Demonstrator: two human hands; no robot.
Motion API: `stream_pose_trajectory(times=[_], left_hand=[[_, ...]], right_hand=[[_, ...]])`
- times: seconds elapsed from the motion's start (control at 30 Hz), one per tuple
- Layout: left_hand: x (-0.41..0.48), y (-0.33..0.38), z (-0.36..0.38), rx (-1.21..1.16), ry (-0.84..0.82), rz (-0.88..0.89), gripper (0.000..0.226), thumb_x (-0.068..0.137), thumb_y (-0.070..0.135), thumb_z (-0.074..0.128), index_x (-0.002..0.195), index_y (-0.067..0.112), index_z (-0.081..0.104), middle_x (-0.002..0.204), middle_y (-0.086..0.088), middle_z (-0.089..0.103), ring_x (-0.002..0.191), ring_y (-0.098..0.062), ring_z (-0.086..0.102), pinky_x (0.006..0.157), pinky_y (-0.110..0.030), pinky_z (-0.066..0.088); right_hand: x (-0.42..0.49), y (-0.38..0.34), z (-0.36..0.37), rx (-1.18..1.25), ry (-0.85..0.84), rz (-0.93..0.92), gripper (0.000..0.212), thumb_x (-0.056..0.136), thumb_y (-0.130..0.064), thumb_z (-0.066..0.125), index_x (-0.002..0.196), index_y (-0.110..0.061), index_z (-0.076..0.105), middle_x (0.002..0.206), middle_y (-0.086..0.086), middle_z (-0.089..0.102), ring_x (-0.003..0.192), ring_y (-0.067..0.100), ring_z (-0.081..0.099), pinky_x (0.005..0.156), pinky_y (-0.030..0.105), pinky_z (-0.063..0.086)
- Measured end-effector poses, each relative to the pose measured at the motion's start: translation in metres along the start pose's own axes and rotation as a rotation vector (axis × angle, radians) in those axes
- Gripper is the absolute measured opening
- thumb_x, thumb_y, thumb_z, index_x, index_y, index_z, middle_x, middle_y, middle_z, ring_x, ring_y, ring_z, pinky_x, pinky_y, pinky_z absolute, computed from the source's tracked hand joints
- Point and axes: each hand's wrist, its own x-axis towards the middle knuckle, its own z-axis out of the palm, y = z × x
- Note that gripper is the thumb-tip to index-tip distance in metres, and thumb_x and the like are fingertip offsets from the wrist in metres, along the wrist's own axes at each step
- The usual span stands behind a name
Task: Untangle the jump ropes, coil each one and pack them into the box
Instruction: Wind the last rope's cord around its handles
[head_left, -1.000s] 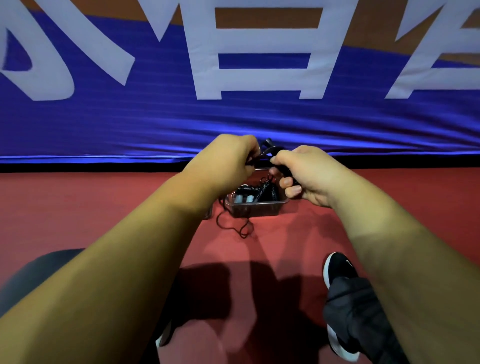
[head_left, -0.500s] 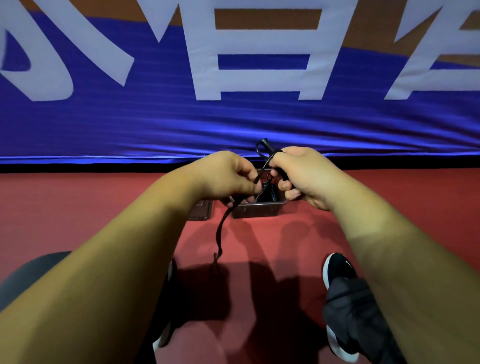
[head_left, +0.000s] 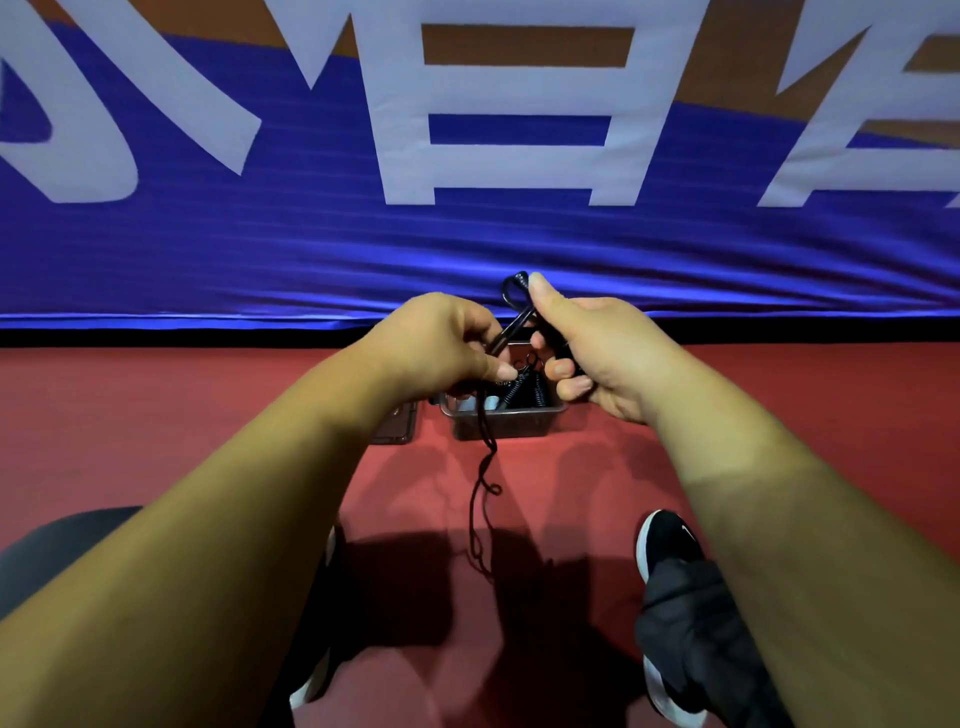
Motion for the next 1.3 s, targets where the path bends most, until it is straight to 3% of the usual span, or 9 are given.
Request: stream_pose_trajectory(times=[0.23,0.47,0.63,0.77,0.9,0.97,1.07,1.13,1.3], left_hand=[[-0.002,-0.003,0.003,0.0,-0.101,-0.009,0.01,0.092,0.024,0.08,0.09,0.016,0.077,0.056,0.011,0.061,0.047,-0.003,0.05,0.047,-0.015,0.042],[-0.004,-0.018,0.005,-0.076,-0.352,0.002,0.018,0.087,0.008,0.082,0.105,0.011,0.08,0.094,-0.021,0.075,0.077,-0.017,0.067,0.074,-0.02,0.057],[0.006,-0.03,0.011,0.043,-0.222,-0.044,0.013,0.086,0.013,0.085,0.079,0.02,0.076,0.067,0.004,0.069,0.056,-0.001,0.061,0.058,-0.012,0.048],[0.007,-0.036,0.019,-0.021,-0.192,0.029,0.015,0.09,0.008,0.079,0.082,0.021,0.074,0.075,0.009,0.07,0.068,-0.003,0.061,0.069,-0.024,0.053],[0.005,-0.033,0.013,0.063,-0.186,0.009,0.017,0.079,0.033,0.064,0.082,0.019,0.074,0.083,-0.003,0.077,0.081,-0.027,0.073,0.082,-0.05,0.061],[0.004,-0.033,0.008,0.072,-0.143,0.057,0.013,0.086,0.023,0.064,0.089,0.015,0.074,0.09,-0.011,0.077,0.088,-0.034,0.074,0.088,-0.055,0.059],[0.002,-0.034,0.002,-0.118,-0.098,0.109,0.018,0.085,-0.001,0.074,0.089,0.016,0.078,0.101,-0.021,0.075,0.086,-0.031,0.07,0.089,-0.055,0.057],[0.001,-0.028,-0.003,-0.235,-0.107,0.113,0.021,0.081,-0.004,0.08,0.085,0.017,0.08,0.11,-0.012,0.077,0.097,-0.028,0.071,0.094,-0.054,0.056],[0.001,-0.013,-0.011,-0.069,-0.026,0.174,0.021,0.08,-0.003,0.082,0.088,0.016,0.082,0.093,0.0,0.08,0.091,-0.018,0.076,0.089,-0.036,0.06]], right_hand=[[-0.002,-0.004,0.0,0.027,-0.019,0.004,0.024,0.098,-0.034,0.073,0.102,-0.012,0.064,0.084,0.007,0.059,0.052,0.013,0.035,0.046,0.022,0.019],[-0.004,-0.007,-0.005,0.012,-0.038,-0.008,0.033,0.093,-0.034,0.08,0.103,-0.007,0.064,0.088,0.01,0.062,0.053,0.014,0.036,0.049,0.025,0.017],[-0.017,-0.007,-0.004,-0.093,-0.184,0.091,0.027,0.098,-0.032,0.074,0.108,-0.007,0.071,0.084,0.014,0.069,0.052,0.012,0.032,0.044,0.02,0.017],[-0.026,-0.005,0.001,-0.107,-0.341,0.146,0.031,0.103,-0.032,0.064,0.116,-0.003,0.065,0.087,0.018,0.07,0.048,0.011,0.031,0.041,0.018,0.017],[-0.034,-0.005,0.006,-0.163,-0.444,0.238,0.029,0.106,-0.034,0.058,0.107,-0.005,0.06,0.083,0.018,0.07,0.043,0.009,0.031,0.038,0.016,0.018],[-0.035,-0.005,0.005,-0.16,-0.473,0.291,0.031,0.105,-0.037,0.057,0.107,-0.005,0.059,0.079,0.015,0.068,0.042,0.008,0.031,0.036,0.015,0.018],[-0.037,-0.004,0.004,-0.21,-0.561,0.394,0.035,0.105,-0.039,0.054,0.099,-0.005,0.057,0.073,0.012,0.064,0.038,0.005,0.03,0.034,0.014,0.018],[-0.037,-0.003,0.004,-0.277,-0.636,0.449,0.037,0.105,-0.04,0.054,0.106,-0.003,0.059,0.075,0.011,0.065,0.038,0.005,0.03,0.034,0.013,0.019],[-0.026,-0.001,0.0,-0.318,-0.567,0.49,0.037,0.107,-0.039,0.054,0.12,-0.006,0.065,0.078,0.007,0.064,0.044,0.004,0.033,0.033,0.015,0.024]])
